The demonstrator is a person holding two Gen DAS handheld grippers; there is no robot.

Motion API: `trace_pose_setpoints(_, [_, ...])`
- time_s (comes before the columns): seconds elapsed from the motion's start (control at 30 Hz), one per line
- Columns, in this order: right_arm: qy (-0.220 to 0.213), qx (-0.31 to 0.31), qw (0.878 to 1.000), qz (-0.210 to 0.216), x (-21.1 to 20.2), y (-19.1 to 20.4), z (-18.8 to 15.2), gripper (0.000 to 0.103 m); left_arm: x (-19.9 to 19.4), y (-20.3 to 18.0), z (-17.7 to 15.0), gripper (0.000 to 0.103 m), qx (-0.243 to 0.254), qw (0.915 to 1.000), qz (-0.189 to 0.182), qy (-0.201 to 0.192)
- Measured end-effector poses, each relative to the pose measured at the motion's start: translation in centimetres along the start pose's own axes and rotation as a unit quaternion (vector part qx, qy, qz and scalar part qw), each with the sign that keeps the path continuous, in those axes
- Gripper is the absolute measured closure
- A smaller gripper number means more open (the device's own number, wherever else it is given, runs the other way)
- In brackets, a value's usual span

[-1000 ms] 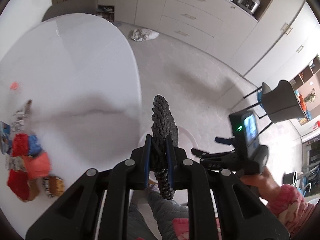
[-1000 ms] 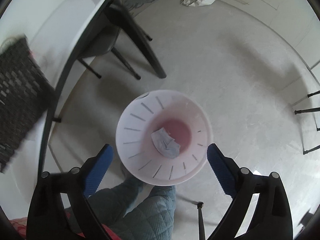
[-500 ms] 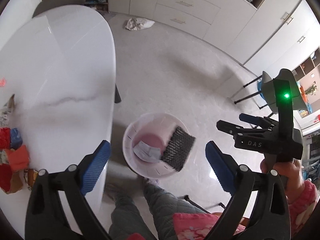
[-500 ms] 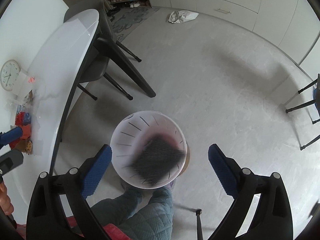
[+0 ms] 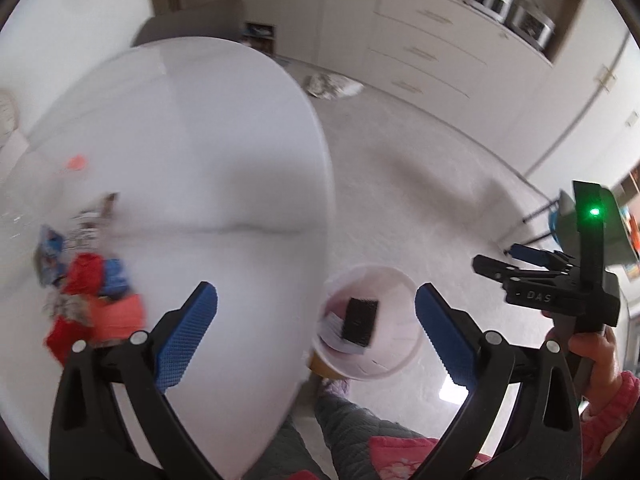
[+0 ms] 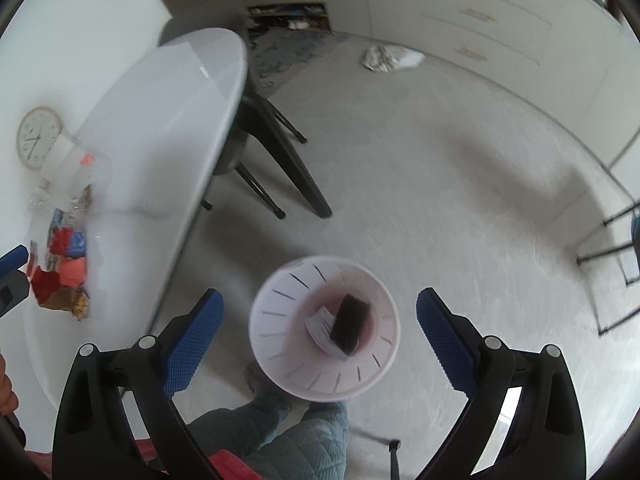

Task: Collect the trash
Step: 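Carry both items over the wastebasket and open both tools to drop them, then grasp the red wrapper with the left tool while the right tool grasps the orange wrapper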

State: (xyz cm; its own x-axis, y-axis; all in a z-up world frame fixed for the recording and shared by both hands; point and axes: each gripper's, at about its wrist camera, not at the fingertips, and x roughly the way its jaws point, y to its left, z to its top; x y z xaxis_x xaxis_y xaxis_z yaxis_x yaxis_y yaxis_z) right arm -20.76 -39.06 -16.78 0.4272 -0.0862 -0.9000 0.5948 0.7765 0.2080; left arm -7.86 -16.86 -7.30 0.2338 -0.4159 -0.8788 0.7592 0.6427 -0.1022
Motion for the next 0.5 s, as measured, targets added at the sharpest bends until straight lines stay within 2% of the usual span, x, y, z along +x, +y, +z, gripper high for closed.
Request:
trace_pose_setpoints(0.23, [-0.037, -0.079, 0.996, 0.028, -2.2, 7.6, 3.5, 0.003, -4.7, 7.5, -1.6, 0.008, -0.071, 0.9954, 0.053, -0.038])
trace_pose_setpoints(0.37, [-0.043, -0.134, 0.988, 0.056, -2.1, 13.2, 4.9, 0.003, -7.0, 13.2, -3.5, 0.008, -0.122, 0.9862, 0.101, -0.047])
trace_pose_setpoints(0.5, [-0.034, -0.183, 0.979, 0.085, -1.0, 19.2, 5.3, 0.003, -8.0, 18.1, -6.4, 0.008, -0.168, 0.9767, 0.127, -0.042])
